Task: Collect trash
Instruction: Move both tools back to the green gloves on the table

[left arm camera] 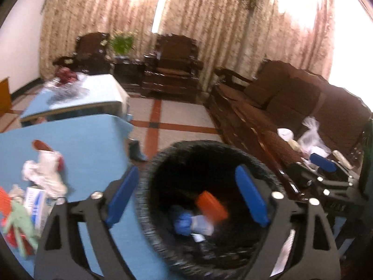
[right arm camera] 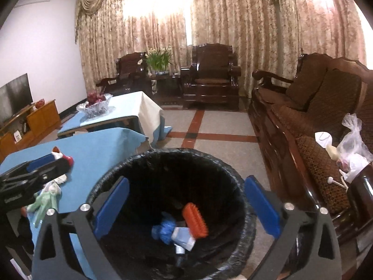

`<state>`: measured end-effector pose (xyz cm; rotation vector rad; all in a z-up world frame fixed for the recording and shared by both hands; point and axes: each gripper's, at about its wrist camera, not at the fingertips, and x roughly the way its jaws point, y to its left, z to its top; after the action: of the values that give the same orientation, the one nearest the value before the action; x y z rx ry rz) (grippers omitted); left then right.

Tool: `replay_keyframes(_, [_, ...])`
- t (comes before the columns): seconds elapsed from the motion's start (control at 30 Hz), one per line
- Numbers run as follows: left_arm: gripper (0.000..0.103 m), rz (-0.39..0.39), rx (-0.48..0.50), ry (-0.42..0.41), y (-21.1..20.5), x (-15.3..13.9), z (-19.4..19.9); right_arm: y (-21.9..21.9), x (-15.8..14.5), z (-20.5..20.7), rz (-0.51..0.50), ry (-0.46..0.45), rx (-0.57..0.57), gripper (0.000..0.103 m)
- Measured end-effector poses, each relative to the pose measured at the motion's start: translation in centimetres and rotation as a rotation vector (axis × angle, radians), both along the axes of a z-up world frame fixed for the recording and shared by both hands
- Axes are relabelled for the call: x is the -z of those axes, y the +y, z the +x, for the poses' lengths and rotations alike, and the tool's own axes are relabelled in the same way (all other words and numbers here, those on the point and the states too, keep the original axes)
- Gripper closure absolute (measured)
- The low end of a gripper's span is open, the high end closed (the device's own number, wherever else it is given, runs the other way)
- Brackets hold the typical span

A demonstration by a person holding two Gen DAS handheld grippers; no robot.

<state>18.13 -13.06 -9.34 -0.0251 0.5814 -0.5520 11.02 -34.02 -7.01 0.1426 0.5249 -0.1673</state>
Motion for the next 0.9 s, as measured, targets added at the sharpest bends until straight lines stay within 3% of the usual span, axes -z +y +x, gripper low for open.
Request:
replay_keyframes(0.2, [0.011,0.032,-0.159,-0.024,7.0,-0.9,-0.9,4.3,-0.9,1.2,-0.010,-0.022,-0.058,0.006])
replay_keyframes(0.5, [0.011,0.074,-0.391,-0.032,17.7,-1.1,-2.9,14.0,-1.0,3.2,-0.002,-0.042,-0.234,0.006])
replay_keyframes(0.9, [0.011,0.134,-0.537,-0.023,25.6,0.6,-4.4,24.8,2.4,5.6,0.007,-0.012,-0.384,0.006])
